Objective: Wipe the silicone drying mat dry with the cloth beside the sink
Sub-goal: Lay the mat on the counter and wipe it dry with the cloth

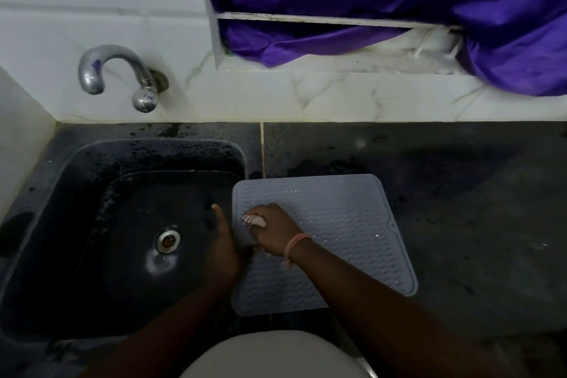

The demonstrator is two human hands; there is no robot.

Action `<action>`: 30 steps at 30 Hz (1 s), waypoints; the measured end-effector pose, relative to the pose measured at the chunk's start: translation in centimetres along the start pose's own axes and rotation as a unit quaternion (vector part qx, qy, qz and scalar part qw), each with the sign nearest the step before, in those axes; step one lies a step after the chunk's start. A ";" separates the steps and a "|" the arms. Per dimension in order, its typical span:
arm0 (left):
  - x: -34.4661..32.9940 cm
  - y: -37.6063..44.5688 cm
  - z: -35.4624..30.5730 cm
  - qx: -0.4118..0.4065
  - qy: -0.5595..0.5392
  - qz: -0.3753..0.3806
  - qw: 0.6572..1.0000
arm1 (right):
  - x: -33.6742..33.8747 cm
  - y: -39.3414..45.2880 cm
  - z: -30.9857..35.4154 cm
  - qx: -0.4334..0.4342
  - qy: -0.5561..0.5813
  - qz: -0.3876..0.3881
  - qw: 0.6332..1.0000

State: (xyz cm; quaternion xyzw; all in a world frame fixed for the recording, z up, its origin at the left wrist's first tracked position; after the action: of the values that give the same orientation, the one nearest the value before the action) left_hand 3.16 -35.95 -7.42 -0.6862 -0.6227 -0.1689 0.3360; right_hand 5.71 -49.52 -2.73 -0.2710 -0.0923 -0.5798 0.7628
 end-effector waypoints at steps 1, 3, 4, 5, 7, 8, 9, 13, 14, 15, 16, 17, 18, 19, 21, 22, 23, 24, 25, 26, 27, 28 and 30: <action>0.0 0.0 0.2 -0.003 -0.009 0.018 1.000 | 0.9 -0.4 -0.7 0.008 0.030 -0.022 0.999; -0.2 0.2 0.5 0.013 0.005 0.070 0.997 | 3.0 -1.8 -2.7 0.002 0.066 -0.075 0.995; -0.1 0.4 0.3 0.015 0.015 0.074 0.997 | 4.3 -2.5 -4.0 -0.011 0.074 -0.109 0.991; 0.0 0.5 0.3 0.014 0.030 0.071 0.997 | 5.9 -3.6 -5.1 -0.025 0.081 -0.150 0.985; -0.1 0.7 0.3 0.001 0.062 0.065 0.996 | 9.5 -5.9 -7.3 -0.061 0.044 -0.235 0.969; -0.3 0.7 0.3 -0.003 0.078 0.063 0.995 | 11.6 -7.2 -8.4 -0.076 -0.001 -0.271 0.960; -0.4 0.8 0.4 -0.002 0.090 0.060 0.994 | 13.4 -8.1 -9.7 -0.086 -0.056 -0.302 0.948; -0.7 1.0 1.3 0.007 0.098 0.060 0.993 | 17.4 -9.8 -14.6 -0.215 -0.163 -0.327 0.906; -0.7 1.1 1.6 0.012 0.096 0.063 0.993 | 17.5 -9.9 -14.8 -0.236 -0.177 -0.312 0.903; -0.9 1.2 1.8 0.018 0.095 0.067 0.993 | 17.3 -10.0 -14.8 -0.246 -0.195 -0.293 0.903; -0.9 1.2 1.9 0.024 0.100 0.069 0.992 | 17.0 -10.0 -14.5 -0.247 -0.213 -0.279 0.903; -1.0 1.2 2.0 0.027 0.106 0.070 0.992 | 16.9 -9.9 -14.3 -0.245 -0.223 -0.269 0.904; -1.0 1.2 2.1 0.029 0.109 0.071 0.991 | 16.9 -9.9 -13.9 -0.243 -0.228 -0.265 0.905; -1.1 1.2 2.3 0.031 0.107 0.072 0.991 | 17.0 -9.7 -13.7 -0.241 -0.231 -0.259 0.906; -1.1 1.2 2.3 0.036 0.098 0.072 0.992 | 17.3 -9.1 -13.3 -0.247 -0.242 -0.235 0.908; -1.1 1.2 2.2 0.037 0.097 0.070 0.992 | 17.4 -8.9 -13.0 -0.250 -0.248 -0.222 0.909; -1.1 1.1 2.2 0.037 0.098 0.068 0.992 | 17.4 -8.6 -12.6 -0.249 -0.252 -0.212 0.911; -1.1 1.1 2.1 0.035 0.101 0.066 0.992 | 17.2 -8.4 -12.1 -0.249 -0.255 -0.202 0.912; -1.0 1.1 2.0 0.035 0.102 0.066 0.992 | 16.9 -8.1 -11.7 -0.247 -0.259 -0.194 0.913; -1.0 1.2 2.0 0.038 0.101 0.067 0.992 | 16.3 -7.9 -11.1 -0.245 -0.261 -0.186 0.915; -1.0 1.2 2.1 0.042 0.096 0.068 0.992 | 15.6 -7.6 -10.7 -0.240 -0.263 -0.180 0.917; -1.0 1.2 2.1 0.045 0.093 0.069 0.992 | 14.9 -7.4 -10.3 -0.235 -0.264 -0.175 0.919; -0.9 1.1 2.2 0.046 0.085 0.072 0.993 | 13.5 -6.9 -9.6 -0.221 -0.263 -0.166 0.924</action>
State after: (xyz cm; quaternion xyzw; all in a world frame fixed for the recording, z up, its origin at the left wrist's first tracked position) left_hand 3.65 -35.16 -9.90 -0.6960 -0.5481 -0.1738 0.4300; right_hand 1.79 -66.98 -2.48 -0.5560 -0.2030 -0.6120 0.5245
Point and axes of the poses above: each hand's wrist, its own y-axis towards the middle knuckle, its own x-axis out of the back of the hand, z = x × y, the point moved 5 cm from there along y, towards the middle knuckle, and after that the axes turned 11 degrees about y, right-handed, at the moved point
